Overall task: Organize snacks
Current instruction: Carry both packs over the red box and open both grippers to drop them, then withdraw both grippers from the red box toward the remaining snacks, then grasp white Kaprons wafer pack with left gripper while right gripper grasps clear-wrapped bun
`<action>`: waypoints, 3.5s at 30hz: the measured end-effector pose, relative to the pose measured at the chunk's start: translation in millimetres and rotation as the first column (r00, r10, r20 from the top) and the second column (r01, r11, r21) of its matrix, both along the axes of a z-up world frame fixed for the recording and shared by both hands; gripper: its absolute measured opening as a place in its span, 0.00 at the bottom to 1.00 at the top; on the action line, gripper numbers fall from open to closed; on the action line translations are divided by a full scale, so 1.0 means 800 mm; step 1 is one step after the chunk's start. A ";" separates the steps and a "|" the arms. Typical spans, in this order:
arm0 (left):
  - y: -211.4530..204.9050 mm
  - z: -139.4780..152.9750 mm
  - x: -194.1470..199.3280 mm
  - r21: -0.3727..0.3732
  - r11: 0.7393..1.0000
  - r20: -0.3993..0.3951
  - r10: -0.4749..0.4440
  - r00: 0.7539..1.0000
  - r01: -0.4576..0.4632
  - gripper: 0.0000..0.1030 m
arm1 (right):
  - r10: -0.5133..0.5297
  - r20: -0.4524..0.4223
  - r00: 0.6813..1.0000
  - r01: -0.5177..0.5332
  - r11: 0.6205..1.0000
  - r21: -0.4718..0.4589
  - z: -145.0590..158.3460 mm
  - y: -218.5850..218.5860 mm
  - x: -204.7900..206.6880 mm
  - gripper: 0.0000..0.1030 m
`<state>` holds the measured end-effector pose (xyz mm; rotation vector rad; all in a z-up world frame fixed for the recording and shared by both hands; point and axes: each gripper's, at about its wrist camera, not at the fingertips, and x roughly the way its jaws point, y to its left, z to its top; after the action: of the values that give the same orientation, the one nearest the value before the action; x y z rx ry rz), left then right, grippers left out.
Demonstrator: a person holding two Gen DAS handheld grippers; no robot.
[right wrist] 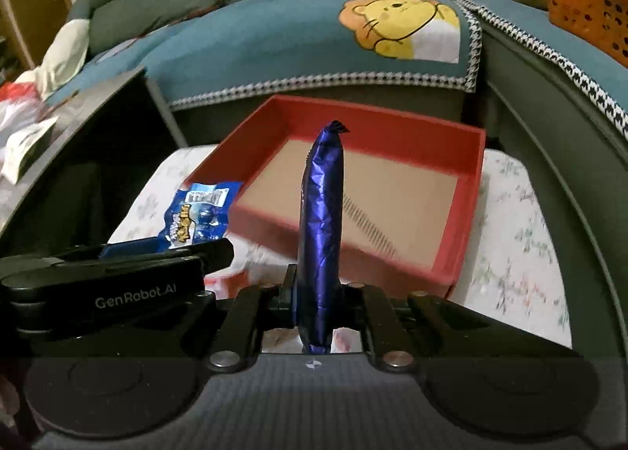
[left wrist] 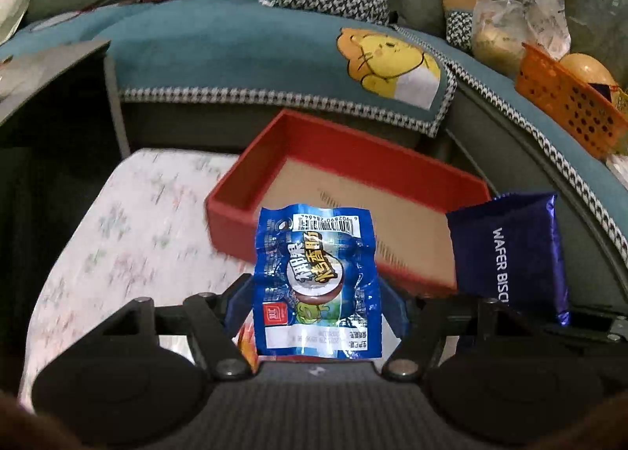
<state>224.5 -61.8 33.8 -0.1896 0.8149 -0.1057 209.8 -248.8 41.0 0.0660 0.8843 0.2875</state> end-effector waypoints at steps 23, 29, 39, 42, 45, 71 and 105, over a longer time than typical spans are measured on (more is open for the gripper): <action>-0.025 -0.071 0.132 0.175 0.983 -0.002 -0.057 0.998 0.056 0.73 | -0.025 -0.058 0.998 0.021 0.998 -0.064 -0.068 0.007 0.123 0.17; -0.027 -0.069 0.126 0.195 0.979 -0.036 -0.052 0.998 0.058 0.73 | -0.027 -0.074 0.997 0.021 0.997 -0.079 -0.070 0.009 0.127 0.19; -0.017 -0.066 0.112 0.170 0.985 -0.069 -0.018 0.997 0.030 0.74 | -0.056 -0.083 0.995 0.043 0.989 -0.140 -0.068 0.010 0.123 0.51; -0.008 -0.061 0.113 0.119 0.993 -0.068 0.010 0.998 -0.002 0.74 | -0.065 -0.050 0.997 0.059 0.991 -0.123 -0.060 0.004 0.121 0.58; -0.005 -0.053 0.112 0.097 0.995 -0.048 0.018 0.999 -0.013 0.74 | -0.070 -0.023 0.997 0.067 0.992 -0.103 -0.053 0.001 0.120 0.59; 0.003 0.001 0.024 0.020 1.000 -0.010 -0.017 1.000 0.018 0.89 | -0.042 -0.021 0.999 0.040 0.993 -0.110 -0.009 -0.014 0.030 0.70; 0.112 -0.020 -0.085 -0.052 0.995 -0.140 0.072 0.988 -0.080 0.92 | -0.035 -0.254 0.967 0.027 0.999 -0.034 -0.082 -0.045 -0.040 0.72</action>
<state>156.2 27.8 18.0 -0.2848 0.9415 -0.0447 178.0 -284.5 -24.4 0.0897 1.1420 0.2390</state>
